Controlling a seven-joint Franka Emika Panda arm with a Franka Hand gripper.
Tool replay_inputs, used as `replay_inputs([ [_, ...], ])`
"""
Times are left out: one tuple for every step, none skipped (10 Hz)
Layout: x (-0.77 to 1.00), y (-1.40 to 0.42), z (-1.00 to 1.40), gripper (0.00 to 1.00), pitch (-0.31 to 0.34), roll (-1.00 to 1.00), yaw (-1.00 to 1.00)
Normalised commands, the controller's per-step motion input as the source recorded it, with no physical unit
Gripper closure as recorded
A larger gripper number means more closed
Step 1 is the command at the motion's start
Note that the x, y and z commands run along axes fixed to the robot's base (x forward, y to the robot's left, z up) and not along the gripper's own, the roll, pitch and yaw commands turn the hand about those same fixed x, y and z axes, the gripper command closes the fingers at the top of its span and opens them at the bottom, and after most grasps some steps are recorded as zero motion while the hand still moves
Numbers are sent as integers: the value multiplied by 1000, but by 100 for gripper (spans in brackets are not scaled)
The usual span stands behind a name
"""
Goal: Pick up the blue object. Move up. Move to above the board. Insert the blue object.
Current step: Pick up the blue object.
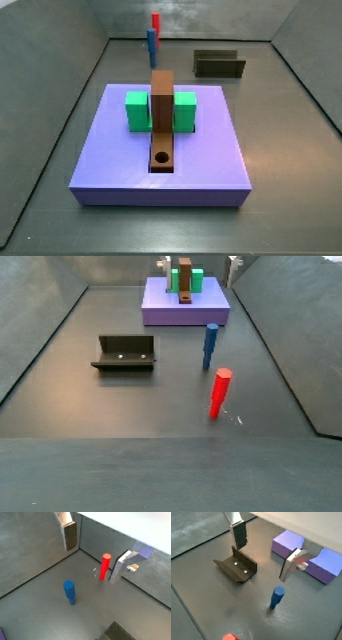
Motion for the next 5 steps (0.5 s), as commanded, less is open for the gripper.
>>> replay_inputs([
  [-246,-320,-157,0,-77,0,0],
  [-317,-429,-269,0,-91,0,0],
  [-289,-514,-346,0,-104,0,0],
  [-120,-323,-557,0,-74,-99,0],
  [-137,-131,-614,0,-84,-110,-46],
])
